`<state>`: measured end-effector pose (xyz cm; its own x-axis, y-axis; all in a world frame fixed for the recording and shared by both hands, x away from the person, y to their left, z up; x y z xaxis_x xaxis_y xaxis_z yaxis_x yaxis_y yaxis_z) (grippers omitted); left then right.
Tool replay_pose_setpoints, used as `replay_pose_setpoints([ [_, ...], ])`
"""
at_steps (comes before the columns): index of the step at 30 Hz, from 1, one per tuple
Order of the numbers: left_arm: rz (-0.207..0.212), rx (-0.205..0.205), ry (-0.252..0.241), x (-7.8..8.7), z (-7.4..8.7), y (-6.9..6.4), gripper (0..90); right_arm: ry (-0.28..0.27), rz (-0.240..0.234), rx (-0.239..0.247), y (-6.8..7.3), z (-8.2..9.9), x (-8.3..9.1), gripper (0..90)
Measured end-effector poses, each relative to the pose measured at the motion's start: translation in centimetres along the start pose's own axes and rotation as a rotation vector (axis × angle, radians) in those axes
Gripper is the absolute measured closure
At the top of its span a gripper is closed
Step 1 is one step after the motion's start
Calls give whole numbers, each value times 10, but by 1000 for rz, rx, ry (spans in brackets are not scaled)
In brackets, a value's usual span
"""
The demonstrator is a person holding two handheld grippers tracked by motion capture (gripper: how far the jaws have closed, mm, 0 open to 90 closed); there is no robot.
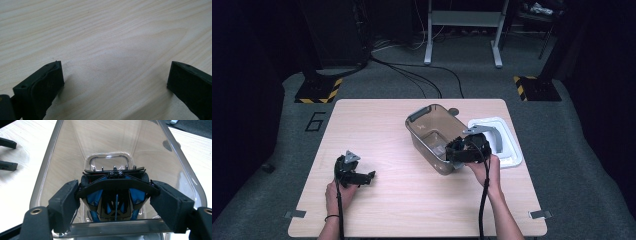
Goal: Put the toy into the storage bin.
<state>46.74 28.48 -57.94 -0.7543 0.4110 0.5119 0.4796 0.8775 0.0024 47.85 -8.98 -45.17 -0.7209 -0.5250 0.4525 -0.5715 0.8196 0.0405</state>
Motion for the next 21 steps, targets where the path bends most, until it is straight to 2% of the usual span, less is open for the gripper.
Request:
replay_pose_setpoints([
  [17, 0, 0, 0, 0, 0, 0, 4, -8, 21, 0, 0, 1, 2, 225],
  [21, 0, 0, 0, 0, 0, 0, 4, -14, 6, -8, -1, 1, 5, 188],
])
Point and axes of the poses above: each handheld gripper's, and its own axes: x roughly backward along the jaws, z roughly out of its underside, y roughly to its left, the point moved 7 cm from there along -x, roughly forward along the jaws, and after that the axes turned 13 degrees about -y, right-handed, at the moved point
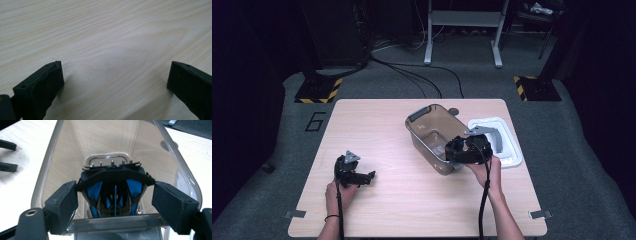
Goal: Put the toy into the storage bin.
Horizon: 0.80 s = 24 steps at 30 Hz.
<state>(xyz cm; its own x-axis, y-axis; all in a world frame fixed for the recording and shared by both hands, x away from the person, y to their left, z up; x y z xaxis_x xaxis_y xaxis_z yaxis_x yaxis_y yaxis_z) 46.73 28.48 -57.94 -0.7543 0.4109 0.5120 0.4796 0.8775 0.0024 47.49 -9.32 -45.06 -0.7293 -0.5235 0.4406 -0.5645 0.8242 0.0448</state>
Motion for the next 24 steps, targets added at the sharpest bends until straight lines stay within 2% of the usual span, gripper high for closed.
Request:
replay_pose_setpoints([
  [2, 0, 0, 0, 0, 0, 0, 4, -1, -4, -13, 0, 1, 2, 168],
  [13, 0, 0, 0, 0, 0, 0, 5, -52, -20, 0, -3, 0, 22, 1],
  [19, -1, -2, 0, 0, 0, 0, 5, -96, 18, 5, -17, -4, 46, 0],
  [24, -2, -1, 0, 0, 0, 0, 5, -105, 68, -12, -38, 1, 64, 0],
])
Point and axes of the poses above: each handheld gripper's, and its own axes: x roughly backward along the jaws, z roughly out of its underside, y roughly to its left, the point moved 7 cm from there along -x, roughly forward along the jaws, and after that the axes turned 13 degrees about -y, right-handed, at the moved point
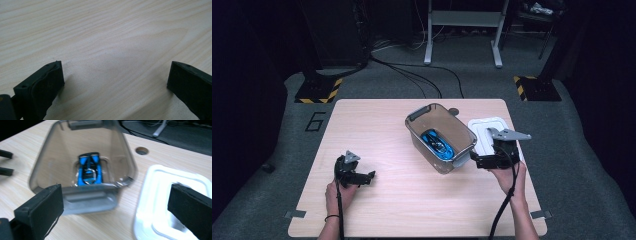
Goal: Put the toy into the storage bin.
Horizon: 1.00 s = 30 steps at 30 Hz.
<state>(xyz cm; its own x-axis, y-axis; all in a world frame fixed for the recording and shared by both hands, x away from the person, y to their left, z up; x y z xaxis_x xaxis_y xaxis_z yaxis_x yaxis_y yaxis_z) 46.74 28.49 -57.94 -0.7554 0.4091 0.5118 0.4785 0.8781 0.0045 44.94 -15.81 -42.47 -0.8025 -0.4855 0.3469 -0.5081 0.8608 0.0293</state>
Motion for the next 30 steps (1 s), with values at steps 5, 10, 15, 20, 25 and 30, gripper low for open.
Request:
replay_pose_setpoints([
  [5, 0, 0, 0, 0, 0, 0, 5, 16, 58, -19, -26, 10, 10, 0],
  [10, 0, 0, 0, 0, 0, 0, 6, 59, 114, -35, -50, 28, 10, 0],
  [15, -1, 0, 1, 0, 0, 0, 5, 110, 151, -65, -70, 49, 0, 0],
  [20, -1, 0, 1, 0, 0, 0, 5, 151, 171, -100, -85, 66, -14, 5],
  [25, -1, 0, 1, 0, 0, 0, 5, 164, 191, -123, -95, 73, -30, 16],
  [30, -1, 1, 1, 0, 0, 0, 5, 187, 217, -130, -106, 77, -49, 8],
])
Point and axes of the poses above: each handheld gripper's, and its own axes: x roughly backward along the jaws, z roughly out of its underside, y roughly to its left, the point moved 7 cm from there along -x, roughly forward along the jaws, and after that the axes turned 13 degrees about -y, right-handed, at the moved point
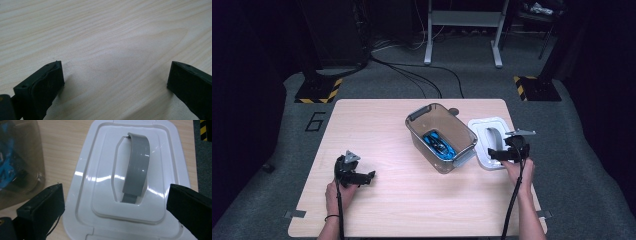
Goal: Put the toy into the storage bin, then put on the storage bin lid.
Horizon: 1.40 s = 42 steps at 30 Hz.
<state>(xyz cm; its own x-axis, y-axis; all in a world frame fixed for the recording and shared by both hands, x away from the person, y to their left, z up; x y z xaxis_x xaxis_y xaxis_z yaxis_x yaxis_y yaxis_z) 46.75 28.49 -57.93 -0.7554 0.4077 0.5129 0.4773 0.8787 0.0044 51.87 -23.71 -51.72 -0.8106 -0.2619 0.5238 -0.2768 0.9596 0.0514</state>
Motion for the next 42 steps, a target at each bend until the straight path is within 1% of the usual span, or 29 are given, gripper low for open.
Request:
replay_pose_setpoints([
  [1, 0, 0, 0, 0, 0, 0, 5, 2, 12, -11, -1, 0, -3, 12],
  [2, 0, -1, 0, 0, 0, 0, 5, 0, 27, -9, -2, -1, -7, 24],
  [3, 0, 0, 0, 0, 0, 0, 5, 7, 34, -11, -2, -1, -10, 42],
  [4, 0, 0, 0, 0, 0, 0, 5, 9, 29, -15, -3, -1, -14, 64],
  [6, 0, -1, 0, 0, 0, 0, 5, 8, 48, -17, -6, -3, -21, 127],
  [8, 0, 0, 0, 0, 0, 0, 5, 4, 63, -30, -8, -5, -27, 148],
  [9, 0, 0, 0, 0, 0, 0, 5, -12, 83, -11, -11, -6, -29, 177],
  [10, 0, -1, 1, 0, 0, 0, 5, -17, 92, -19, -10, -7, -31, 200],
  [12, 0, -2, 0, 0, 0, 0, 5, -13, 105, -11, -12, -5, -37, 255],
  [13, 0, -1, 0, 0, 0, 0, 5, -6, 107, -16, -13, -4, -40, 269],
  [14, 0, 0, 0, 0, 0, 0, 5, 7, 107, -36, -13, -2, -41, 299],
  [15, 0, 1, 0, 0, 0, 0, 5, -8, 119, -31, -15, -2, -43, 340],
  [17, 0, 0, 0, 0, 0, 0, 5, -5, 123, -32, -16, 0, -45, 381],
  [20, 0, 0, -1, 0, 0, 0, 5, -6, 135, -27, -17, 1, -46, 482],
  [21, 0, 0, -1, 0, 0, 0, 5, -9, 134, -24, -17, 0, -46, 502],
  [22, 0, 0, 0, 0, 0, 0, 5, -11, 134, -3, -18, 0, -45, 533],
  [23, 0, 0, -2, 0, 0, 0, 5, -16, 146, 2, -18, 0, -45, 573],
  [25, 1, 0, -1, 0, 0, 0, 5, -11, 155, -1, -18, -1, -44, 611],
  [29, 0, 0, -1, 0, 0, 0, 5, -13, 160, -10, -20, 0, -43, 640],
  [31, 0, -1, -1, 0, 0, 0, 5, -18, 153, -13, -20, 0, -42, 657],
  [32, 0, -1, -1, 0, 0, 0, 5, -15, 150, -25, -19, 0, -41, 666],
  [35, 0, -1, 0, 0, 0, 0, 5, -6, 134, -8, -18, 0, -38, 668],
  [36, 0, -1, -1, 0, 0, 0, 5, -3, 137, -15, -18, 0, -36, 669],
  [38, 0, 0, -2, 0, 0, 0, 5, -4, 124, -19, -19, 1, -33, 669],
  [39, 0, -1, -1, 0, 0, 0, 6, 3, 123, -32, -20, 1, -31, 670],
  [40, 0, -1, 0, 0, 0, 0, 5, -3, 119, -32, -21, 1, -29, 670],
  [41, 0, -1, 0, 0, 0, 0, 5, 0, 117, -43, -21, 1, -27, 670],
  [42, 0, -1, -1, 0, 0, 0, 5, -4, 112, -40, -22, 0, -25, 670],
])
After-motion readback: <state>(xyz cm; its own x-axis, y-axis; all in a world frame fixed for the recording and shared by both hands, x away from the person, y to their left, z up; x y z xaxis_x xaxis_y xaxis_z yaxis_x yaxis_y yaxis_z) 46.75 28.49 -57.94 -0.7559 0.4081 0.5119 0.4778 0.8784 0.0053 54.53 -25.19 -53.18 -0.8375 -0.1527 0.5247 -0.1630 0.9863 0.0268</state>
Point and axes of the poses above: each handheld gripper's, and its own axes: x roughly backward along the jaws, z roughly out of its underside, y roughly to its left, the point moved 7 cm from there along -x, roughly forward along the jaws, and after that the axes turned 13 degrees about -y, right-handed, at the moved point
